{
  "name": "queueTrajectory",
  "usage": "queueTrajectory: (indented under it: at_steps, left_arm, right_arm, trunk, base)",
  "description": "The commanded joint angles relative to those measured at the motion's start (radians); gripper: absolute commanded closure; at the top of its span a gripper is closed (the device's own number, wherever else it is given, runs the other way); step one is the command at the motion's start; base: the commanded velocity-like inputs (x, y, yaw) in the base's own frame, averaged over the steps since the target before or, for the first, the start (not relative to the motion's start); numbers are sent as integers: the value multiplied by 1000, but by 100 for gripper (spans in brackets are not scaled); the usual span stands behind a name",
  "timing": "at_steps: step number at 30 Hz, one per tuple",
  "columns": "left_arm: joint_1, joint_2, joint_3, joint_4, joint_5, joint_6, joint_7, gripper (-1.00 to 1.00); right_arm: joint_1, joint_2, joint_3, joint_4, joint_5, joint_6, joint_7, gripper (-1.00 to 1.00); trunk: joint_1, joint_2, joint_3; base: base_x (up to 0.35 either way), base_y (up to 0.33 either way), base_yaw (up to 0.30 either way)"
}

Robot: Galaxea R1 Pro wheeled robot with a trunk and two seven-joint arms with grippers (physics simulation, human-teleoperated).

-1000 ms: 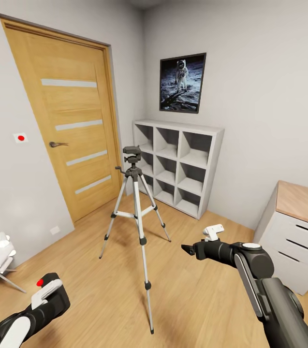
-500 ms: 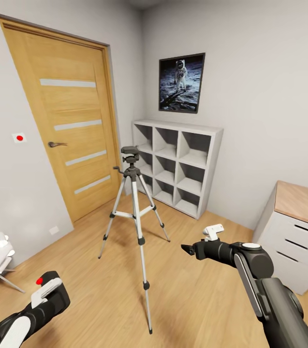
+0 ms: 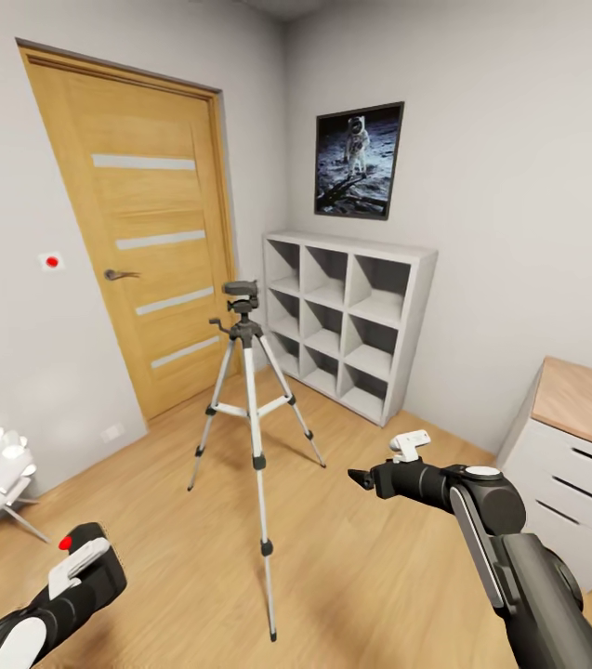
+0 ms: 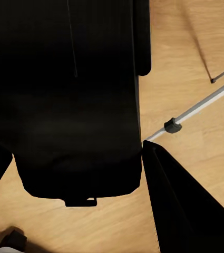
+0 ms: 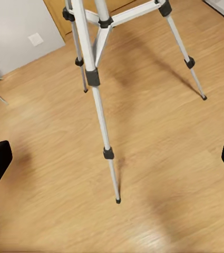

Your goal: Attach the digital camera to the camera tripod in the bedroom.

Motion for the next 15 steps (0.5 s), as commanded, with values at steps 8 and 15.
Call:
queueTrajectory:
  at_steps: [8,15]
  left_arm:
    - [8,1,12,-16,8,6,6,100]
    - [9,1,14,-14,6,7,5,100]
  right_arm:
    - [-1,-2,1,-1,3,4,3,-100]
    - [0,-2,1,-1,3,4,4,-100]
  trunk:
    - [1,-2,-1]
    - [1,-2,-1]
  base:
    - [0,-331,267]
    - [33,-332,265]
